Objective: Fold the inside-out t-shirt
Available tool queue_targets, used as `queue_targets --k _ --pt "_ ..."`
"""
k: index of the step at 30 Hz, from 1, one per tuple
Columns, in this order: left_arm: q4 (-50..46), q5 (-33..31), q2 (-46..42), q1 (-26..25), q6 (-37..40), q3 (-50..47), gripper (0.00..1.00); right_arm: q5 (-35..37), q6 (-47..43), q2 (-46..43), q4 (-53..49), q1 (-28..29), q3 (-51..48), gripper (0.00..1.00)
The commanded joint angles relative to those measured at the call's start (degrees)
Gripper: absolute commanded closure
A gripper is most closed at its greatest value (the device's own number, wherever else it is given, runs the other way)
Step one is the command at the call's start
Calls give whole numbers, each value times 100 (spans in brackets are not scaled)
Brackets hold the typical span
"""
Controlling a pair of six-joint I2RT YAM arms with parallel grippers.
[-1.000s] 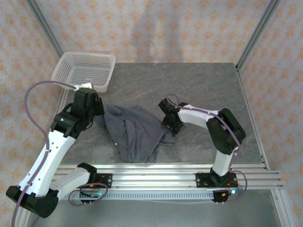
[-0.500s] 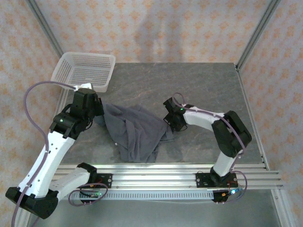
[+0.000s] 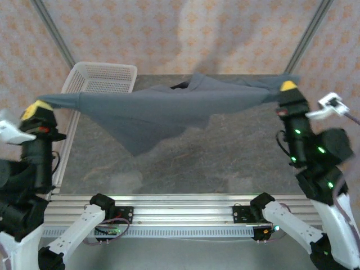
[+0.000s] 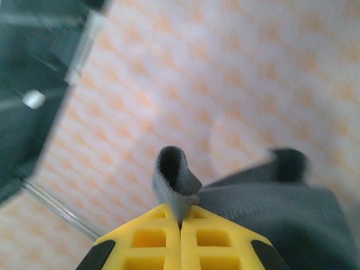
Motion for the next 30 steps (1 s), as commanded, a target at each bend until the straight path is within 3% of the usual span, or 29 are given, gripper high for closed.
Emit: queue_targets --k 1,17,25,27,30 --pt "620 251 149 62 148 -12 100 -32 -671 -7 432 -4 -239 100" --pt "1147 1320 370 58 77 611 100 -1236 -1322 -55 1180 -5 1100 100" --pt "1574 1215 825 60 230 253 100 -862 -2014 526 1432 -5 1166 100" --pt "1830 1062 1038 54 261 105 100 -543 -2237 862 1404 -3 1293 100" --pt "2134 983 1556 81 306 24 100 -708 -2655 1608 1249 -5 1773 100"
